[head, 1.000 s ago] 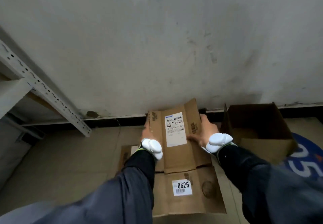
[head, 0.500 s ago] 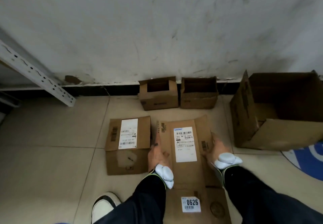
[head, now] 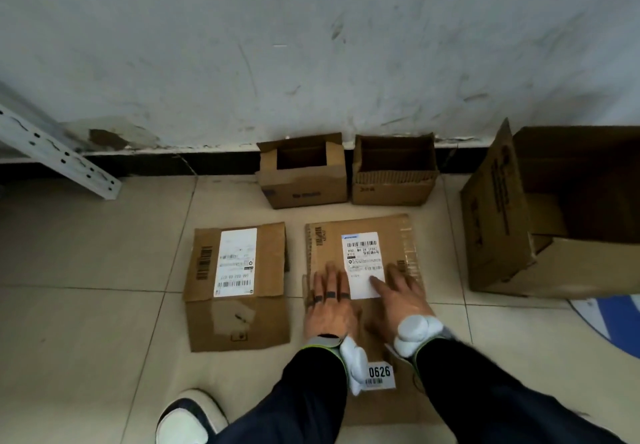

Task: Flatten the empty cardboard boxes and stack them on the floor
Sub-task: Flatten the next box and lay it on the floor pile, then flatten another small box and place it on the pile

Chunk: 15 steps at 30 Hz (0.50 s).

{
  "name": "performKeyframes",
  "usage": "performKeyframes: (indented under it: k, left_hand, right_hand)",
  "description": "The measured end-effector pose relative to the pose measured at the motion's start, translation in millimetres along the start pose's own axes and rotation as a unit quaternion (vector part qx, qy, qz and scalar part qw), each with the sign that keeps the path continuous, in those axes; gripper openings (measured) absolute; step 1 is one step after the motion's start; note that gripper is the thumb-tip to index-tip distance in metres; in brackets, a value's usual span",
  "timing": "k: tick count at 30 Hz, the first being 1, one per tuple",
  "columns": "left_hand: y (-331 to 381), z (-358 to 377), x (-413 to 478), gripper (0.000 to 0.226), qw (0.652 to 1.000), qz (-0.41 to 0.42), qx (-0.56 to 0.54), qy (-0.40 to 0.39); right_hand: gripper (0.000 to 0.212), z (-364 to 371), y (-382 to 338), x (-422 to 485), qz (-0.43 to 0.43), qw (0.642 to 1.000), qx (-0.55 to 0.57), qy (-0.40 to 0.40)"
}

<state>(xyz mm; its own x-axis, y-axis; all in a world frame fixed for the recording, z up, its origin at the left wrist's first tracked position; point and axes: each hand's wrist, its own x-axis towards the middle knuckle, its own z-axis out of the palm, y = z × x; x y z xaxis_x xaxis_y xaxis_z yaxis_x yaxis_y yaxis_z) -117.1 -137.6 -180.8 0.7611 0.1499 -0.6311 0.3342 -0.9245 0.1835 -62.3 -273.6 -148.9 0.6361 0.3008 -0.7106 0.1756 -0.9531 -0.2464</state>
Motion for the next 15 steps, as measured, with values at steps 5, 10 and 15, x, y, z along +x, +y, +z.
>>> performKeyframes:
  k: [5, 10, 15]
  left_hand:
    - [22, -26, 7, 0.070, 1.000, 0.005, 0.006, 0.020]
    - [45, -74, 0, 0.077, 0.998, 0.054, -0.024, 0.010]
    - [56, -123, 2, 0.062, 0.993, 0.070, -0.033, 0.092]
  right_hand:
    - [0.068, -17, -8, 4, -0.005, 0.999, 0.027, 0.023]
    - [0.050, -53, -14, 2, -0.006, 0.994, 0.075, 0.074]
    - [0.045, -105, -17, -5, -0.025, 0.975, 0.037, 0.218]
